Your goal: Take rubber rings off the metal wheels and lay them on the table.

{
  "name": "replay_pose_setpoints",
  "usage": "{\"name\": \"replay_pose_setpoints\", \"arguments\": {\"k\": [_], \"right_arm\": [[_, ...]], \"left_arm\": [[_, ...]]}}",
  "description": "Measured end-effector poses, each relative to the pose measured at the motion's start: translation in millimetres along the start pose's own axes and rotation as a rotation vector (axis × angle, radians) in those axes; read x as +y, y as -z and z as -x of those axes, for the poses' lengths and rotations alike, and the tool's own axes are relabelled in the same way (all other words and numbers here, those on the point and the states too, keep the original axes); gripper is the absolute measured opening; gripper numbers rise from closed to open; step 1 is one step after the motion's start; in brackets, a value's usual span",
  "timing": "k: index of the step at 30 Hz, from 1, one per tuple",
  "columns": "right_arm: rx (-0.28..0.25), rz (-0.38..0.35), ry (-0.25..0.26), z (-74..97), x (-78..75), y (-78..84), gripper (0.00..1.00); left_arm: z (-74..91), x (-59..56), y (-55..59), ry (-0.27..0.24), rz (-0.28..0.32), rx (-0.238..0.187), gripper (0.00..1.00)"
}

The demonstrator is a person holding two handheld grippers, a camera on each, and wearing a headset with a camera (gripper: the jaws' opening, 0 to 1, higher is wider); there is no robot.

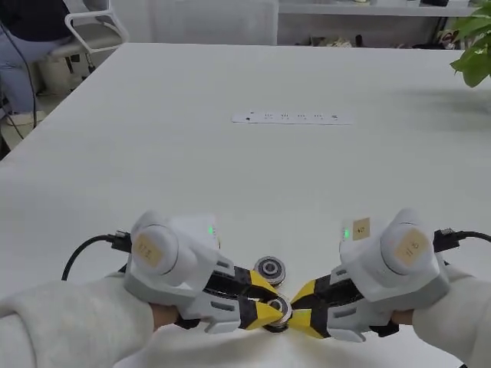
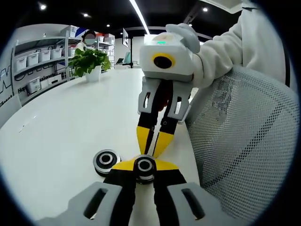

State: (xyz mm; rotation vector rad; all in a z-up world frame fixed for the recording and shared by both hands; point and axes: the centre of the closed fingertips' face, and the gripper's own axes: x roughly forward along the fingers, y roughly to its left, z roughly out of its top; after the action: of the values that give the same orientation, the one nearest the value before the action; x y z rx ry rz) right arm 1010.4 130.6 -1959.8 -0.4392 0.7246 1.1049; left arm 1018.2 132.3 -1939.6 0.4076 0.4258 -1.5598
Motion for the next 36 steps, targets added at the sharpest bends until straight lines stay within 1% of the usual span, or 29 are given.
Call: {"name": "replay_pose_setpoints", "arguments": {"k": [1,5,8,9,10,11,13,14,17,20,22,27,32,36], "right_arm": [[0.001,-0.007,0.002,-0.2,-0.2,0.4,0.03],[0.015,0.007,0.018,-0.5,-2.3,1.0,0.01],[0.019,-0.025,0.042,1.4,-7.9,0.6,0.0],[0.022,-0.048,0.053,2.2,-10.3,1.1,0.0],[0.023,-0.06,0.053,3.0,-10.8,1.5,0.0],[0.017,-0.101,0.064,3.9,-12.6,0.6,0.0],[0.015,-0.173,0.066,5.5,-13.3,0.9,0.0],[-0.003,-0.212,0.07,6.2,-15.9,-1.4,0.0],[-0.018,-0.266,0.073,7.6,-18.9,-2.3,0.0],[-0.035,-0.358,0.058,7.9,-17.5,-5.0,0.0],[-0.043,-0.39,0.054,8.9,-18.5,-6.1,0.0],[-0.054,-0.424,0.046,9.5,-17.7,-7.3,0.0],[-0.06,-0.446,0.038,9.6,-16.9,-7.7,0.0],[-0.062,-0.445,0.034,9.8,-15.4,-7.6,0.0]], "left_arm": [[-0.1,0.0,0.0,-0.001,0.0,0.0,0.08],[-0.1,0.2,0.0,-0.002,0.001,0.002,0.08],[0.0,0.9,0.1,-0.005,0.001,0.004,0.08],[0.1,1.3,0.2,-0.008,0.0,0.005,0.08],[0.2,1.6,0.3,-0.009,-0.001,0.006,0.08],[0.2,1.7,0.3,-0.009,-0.001,0.007,0.08],[0.5,1.9,0.6,-0.01,-0.002,0.01,0.08],[0.5,1.9,0.6,-0.01,-0.002,0.011,0.08],[0.9,2.2,0.8,-0.012,-0.002,0.014,0.07],[0.7,2.0,1.1,-0.013,-0.009,0.02,0.07],[0.7,2.0,1.0,-0.014,-0.013,0.023,0.07],[0.8,2.4,0.8,-0.016,-0.008,0.025,0.07],[-0.5,2.9,-0.8,-0.019,0.003,0.056,0.08],[0.2,2.4,0.5,-0.02,0.002,0.056,0.08]]}}
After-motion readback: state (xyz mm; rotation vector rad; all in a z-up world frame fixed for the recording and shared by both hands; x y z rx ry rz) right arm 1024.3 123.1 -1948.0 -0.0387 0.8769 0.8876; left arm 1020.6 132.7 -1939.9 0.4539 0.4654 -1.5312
